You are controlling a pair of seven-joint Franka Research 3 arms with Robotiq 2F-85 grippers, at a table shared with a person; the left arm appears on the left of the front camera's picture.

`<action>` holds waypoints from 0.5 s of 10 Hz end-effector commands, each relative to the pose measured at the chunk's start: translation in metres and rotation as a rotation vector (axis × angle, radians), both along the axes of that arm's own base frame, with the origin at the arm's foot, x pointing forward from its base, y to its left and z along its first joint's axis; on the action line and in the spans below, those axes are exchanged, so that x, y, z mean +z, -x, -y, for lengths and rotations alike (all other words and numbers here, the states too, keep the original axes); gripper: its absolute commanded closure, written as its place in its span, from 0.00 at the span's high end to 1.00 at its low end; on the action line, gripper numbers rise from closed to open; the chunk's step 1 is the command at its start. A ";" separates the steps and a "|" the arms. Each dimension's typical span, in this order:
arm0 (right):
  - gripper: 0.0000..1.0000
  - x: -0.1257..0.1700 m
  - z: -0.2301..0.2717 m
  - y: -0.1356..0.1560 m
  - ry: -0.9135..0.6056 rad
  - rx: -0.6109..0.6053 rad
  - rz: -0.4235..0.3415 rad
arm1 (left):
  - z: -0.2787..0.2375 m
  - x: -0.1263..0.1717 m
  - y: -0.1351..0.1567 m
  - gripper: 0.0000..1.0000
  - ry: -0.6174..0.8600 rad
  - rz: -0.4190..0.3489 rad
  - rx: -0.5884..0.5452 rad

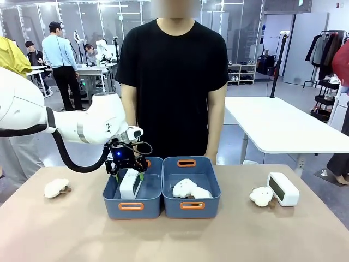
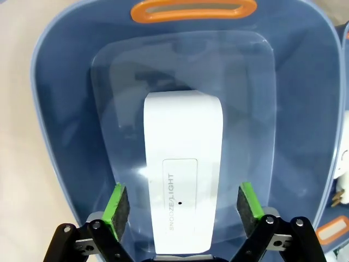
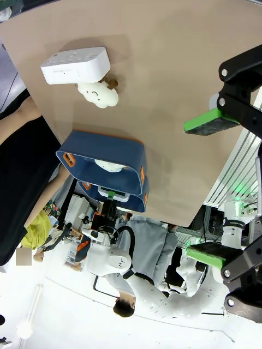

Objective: Sort the digital clocks into the basket.
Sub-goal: Pick up the Digital clock from the table and place it into the empty Plastic storage basket.

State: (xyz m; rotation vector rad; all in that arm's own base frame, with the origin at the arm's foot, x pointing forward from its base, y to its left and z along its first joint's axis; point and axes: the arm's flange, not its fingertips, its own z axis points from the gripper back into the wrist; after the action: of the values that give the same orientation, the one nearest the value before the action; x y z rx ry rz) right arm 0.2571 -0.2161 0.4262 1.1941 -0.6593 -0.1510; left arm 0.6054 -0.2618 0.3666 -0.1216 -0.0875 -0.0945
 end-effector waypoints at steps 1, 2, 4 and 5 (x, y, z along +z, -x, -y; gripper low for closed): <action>1.00 0.001 -0.001 -0.001 -0.004 0.008 0.008 | -0.001 0.010 0.013 1.00 -0.038 0.032 0.026; 1.00 0.001 -0.001 -0.001 -0.004 0.008 0.008 | -0.002 0.013 0.020 1.00 -0.063 0.057 0.020; 1.00 0.001 -0.001 -0.001 -0.004 0.008 0.008 | -0.014 0.031 0.039 1.00 -0.046 0.094 0.004; 1.00 0.001 -0.001 -0.001 -0.004 0.008 0.008 | -0.026 0.048 0.050 1.00 0.014 0.107 -0.009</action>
State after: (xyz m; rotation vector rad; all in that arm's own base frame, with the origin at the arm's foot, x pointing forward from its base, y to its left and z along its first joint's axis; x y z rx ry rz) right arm 0.2571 -0.2161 0.4262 1.1940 -0.6593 -0.1509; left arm 0.5765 -0.2524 0.4073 -0.0926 -0.1532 -0.1078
